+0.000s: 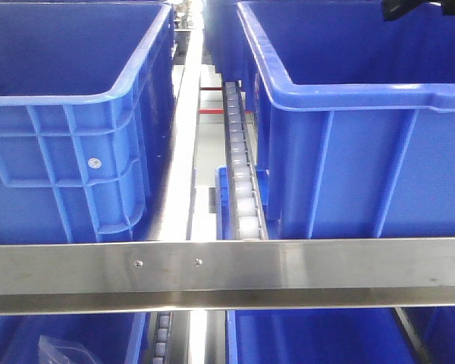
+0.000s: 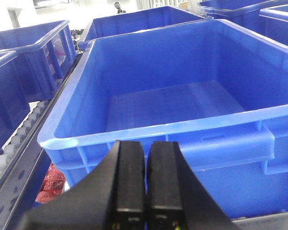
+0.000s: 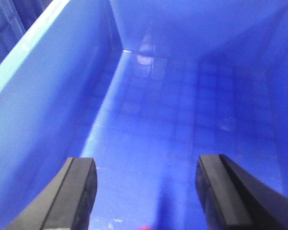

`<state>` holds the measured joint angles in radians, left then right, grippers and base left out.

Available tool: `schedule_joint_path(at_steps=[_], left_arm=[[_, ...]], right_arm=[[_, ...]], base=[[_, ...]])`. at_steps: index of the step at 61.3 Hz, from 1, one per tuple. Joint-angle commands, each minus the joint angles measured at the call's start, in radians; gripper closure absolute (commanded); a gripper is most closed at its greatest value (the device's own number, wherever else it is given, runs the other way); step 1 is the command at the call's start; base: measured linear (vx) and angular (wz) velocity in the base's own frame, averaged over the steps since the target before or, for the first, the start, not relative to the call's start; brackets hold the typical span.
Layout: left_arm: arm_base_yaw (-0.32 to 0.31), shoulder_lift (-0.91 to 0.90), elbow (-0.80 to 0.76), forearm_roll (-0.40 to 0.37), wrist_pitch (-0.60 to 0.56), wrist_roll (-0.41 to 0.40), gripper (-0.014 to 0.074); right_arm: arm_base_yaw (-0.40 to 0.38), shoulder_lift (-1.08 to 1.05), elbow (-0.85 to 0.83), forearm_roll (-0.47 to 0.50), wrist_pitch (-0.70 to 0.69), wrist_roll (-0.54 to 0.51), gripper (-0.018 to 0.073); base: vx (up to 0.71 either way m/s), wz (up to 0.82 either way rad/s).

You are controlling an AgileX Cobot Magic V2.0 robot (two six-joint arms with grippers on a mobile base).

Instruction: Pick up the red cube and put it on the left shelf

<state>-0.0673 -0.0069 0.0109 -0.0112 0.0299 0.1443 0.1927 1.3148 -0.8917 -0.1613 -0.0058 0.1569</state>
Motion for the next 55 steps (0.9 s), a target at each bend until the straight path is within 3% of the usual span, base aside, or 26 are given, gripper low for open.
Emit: schedule_joint_path(at_steps=[1,14,20,31,55], left_arm=[[-0.001,0.008,0.022,-0.005,-0.091,0.001,0.0491],[-0.001,0.008,0.022,-0.005,-0.091,0.001,0.0491],[-0.001,0.008,0.022,-0.005,-0.091,0.001,0.0491],[-0.001,0.008,0.022,-0.005,-0.091,0.001,0.0491],[-0.001,0.008,0.022,-0.005,-0.091,0.001,0.0491]], right_arm=[[-0.003,-0.027,-0.039,-0.006,-0.089,-0.002,0.0028],[-0.003,-0.039,-0.039,-0.006,-0.045,-0.002,0.0062],[-0.003,-0.076,-0.035,-0.006,-0.001,-0.002,0.0177],[-0.004,-0.211,0.044,-0.006,-0.04,-0.002,0.0519],[-0.004,-0.525,0.326,-0.006,-0.149,-0.002,0.0503]], base=[[0.0,0.0],[0.0,0.0],[0.0,0.0],[-0.01,-0.08],[0.0,0.0]])
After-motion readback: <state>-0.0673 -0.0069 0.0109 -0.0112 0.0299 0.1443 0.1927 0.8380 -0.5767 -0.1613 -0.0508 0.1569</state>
